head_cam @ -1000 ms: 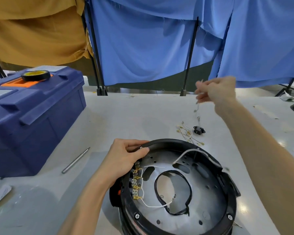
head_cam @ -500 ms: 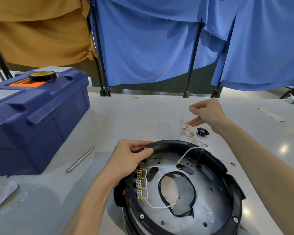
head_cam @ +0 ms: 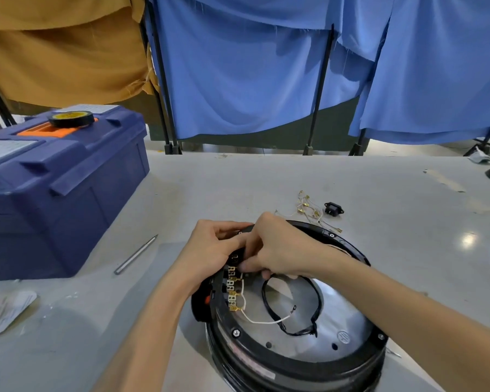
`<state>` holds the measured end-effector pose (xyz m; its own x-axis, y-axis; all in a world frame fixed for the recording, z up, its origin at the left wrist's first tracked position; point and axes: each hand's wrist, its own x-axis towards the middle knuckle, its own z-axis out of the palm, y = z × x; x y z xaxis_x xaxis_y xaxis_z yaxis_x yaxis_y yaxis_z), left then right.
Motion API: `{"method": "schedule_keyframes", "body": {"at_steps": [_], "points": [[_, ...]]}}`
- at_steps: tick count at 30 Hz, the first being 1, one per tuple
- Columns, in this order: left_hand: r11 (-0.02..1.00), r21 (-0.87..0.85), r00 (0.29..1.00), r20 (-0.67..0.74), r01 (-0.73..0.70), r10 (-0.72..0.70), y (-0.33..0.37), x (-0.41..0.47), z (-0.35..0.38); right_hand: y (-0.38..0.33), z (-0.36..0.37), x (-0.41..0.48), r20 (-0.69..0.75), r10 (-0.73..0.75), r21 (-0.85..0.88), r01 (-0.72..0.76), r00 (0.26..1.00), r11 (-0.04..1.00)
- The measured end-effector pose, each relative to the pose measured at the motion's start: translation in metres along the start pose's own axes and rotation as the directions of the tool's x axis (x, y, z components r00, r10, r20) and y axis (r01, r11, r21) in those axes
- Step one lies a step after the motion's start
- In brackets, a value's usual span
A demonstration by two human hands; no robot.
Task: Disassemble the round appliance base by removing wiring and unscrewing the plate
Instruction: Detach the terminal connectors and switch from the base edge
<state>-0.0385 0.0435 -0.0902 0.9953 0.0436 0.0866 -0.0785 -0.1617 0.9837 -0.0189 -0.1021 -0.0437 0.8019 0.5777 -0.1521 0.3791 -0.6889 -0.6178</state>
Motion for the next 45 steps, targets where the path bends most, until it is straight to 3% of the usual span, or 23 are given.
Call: {"method": "schedule_keyframes", "body": {"at_steps": [3,8,13,32,35,39,45], "points": [[1.000,-0.017,1.000,0.014,0.013,-0.013,-0.001,0.001,0.000,0.002,0.003,0.001,0.009,0.134,0.172,-0.134,0.991,0.976],[0.999,-0.037,1.000,0.018,0.020,-0.019,-0.004,0.004,0.000,0.002,0.013,0.010,-0.103,0.250,0.244,-0.220,0.963,0.945],[1.000,-0.021,1.000,0.013,-0.001,0.002,-0.004,0.004,0.001,0.008,0.016,0.017,-0.185,0.275,0.250,-0.225,0.944,0.942],[0.999,-0.032,0.999,0.030,-0.012,0.013,-0.006,0.005,-0.001,0.006,0.013,0.015,-0.174,0.237,0.121,-0.218,0.956,0.969],[0.999,-0.033,0.999,0.036,0.001,0.000,-0.006,0.005,-0.001,0.006,0.009,0.010,-0.117,0.231,0.162,-0.210,0.966,0.964],[1.000,-0.022,1.000,0.027,0.002,-0.002,-0.006,0.005,0.000,0.003,0.006,0.003,0.090,0.209,0.257,-0.226,0.974,0.940],[1.000,-0.030,1.000,0.023,-0.006,0.007,-0.004,0.003,0.000,-0.001,0.013,0.008,0.086,0.237,0.336,-0.252,0.968,0.908]]}}
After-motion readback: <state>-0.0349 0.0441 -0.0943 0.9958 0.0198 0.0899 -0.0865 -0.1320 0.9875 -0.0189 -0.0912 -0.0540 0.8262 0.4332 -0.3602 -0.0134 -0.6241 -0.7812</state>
